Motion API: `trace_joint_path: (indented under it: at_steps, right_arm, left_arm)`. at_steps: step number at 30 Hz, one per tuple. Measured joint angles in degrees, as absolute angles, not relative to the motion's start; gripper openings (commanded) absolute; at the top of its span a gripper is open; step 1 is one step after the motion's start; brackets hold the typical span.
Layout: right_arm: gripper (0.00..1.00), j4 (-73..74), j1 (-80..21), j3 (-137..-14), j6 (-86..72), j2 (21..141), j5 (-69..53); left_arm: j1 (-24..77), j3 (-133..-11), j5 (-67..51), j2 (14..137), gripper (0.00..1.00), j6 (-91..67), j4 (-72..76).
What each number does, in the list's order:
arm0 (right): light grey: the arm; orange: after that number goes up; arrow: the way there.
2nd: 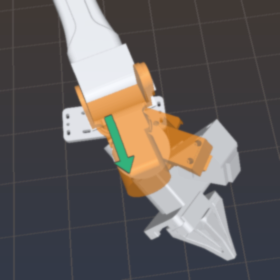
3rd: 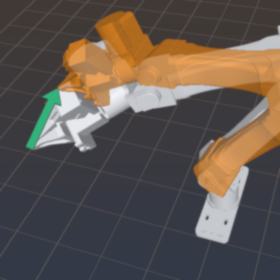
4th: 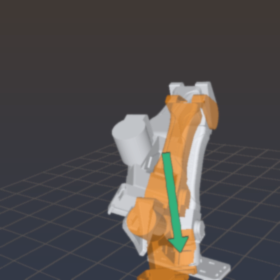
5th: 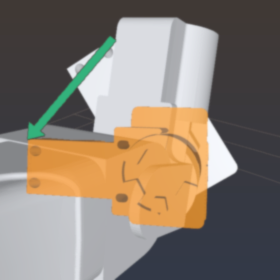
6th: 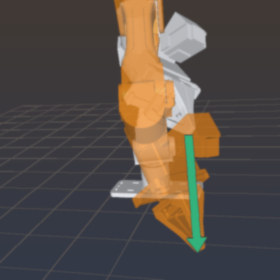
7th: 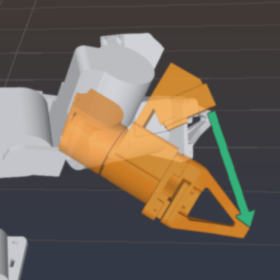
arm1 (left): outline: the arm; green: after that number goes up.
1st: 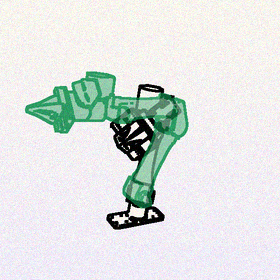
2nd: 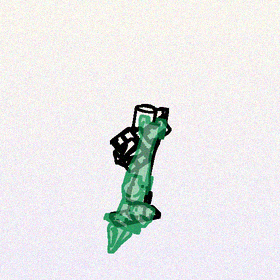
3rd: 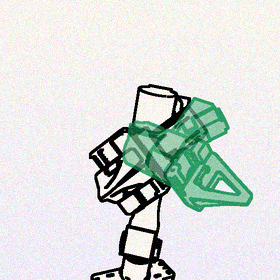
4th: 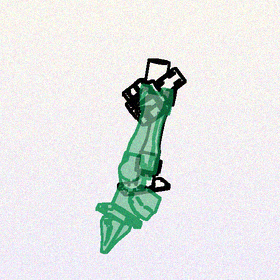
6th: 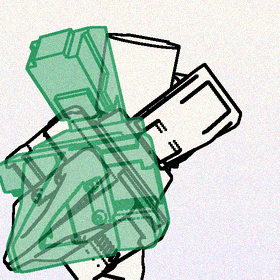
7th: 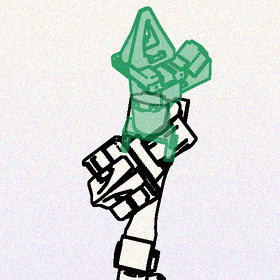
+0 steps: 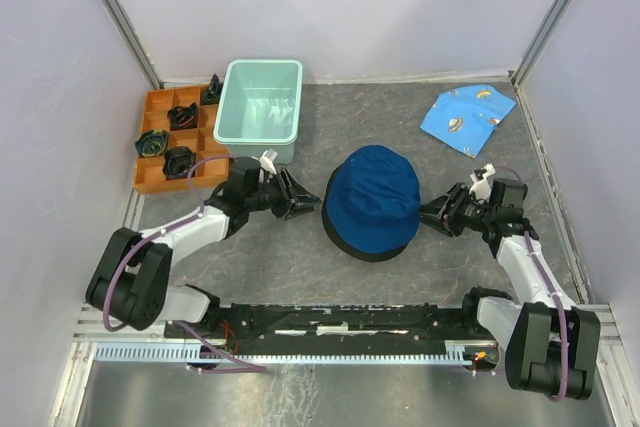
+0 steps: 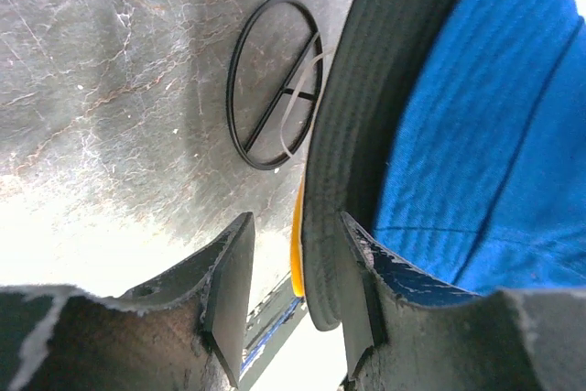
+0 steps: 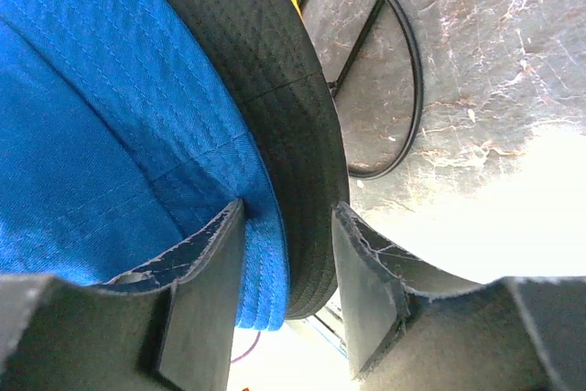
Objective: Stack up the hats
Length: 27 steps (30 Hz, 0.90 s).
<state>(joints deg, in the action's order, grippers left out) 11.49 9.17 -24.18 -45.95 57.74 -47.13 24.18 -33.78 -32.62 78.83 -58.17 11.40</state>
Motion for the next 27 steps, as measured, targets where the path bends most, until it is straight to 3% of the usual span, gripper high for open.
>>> trace_joint_path:
  at_steps: [4,9,16,27]
  right_arm:
    - [0.52,14.3,9.2,-24.1,-45.6,55.1,-46.2]
    - [0.63,18.6,9.8,-24.1,-44.2,53.1,-45.7]
    - [0.57,21.1,9.9,-23.2,-43.6,51.9,-44.9]
    - [0.61,26.9,10.4,-23.1,-39.8,50.8,-41.2]
  left_arm:
    - [23.1,-33.8,-32.0,75.2,0.47,-58.2,8.9]
    - [22.8,-32.4,-31.6,70.0,0.46,-59.9,7.7]
    - [23.1,-29.4,-30.3,63.2,0.38,-65.1,6.5]
    - [33.8,-28.1,-24.7,62.6,0.43,-72.8,9.4]
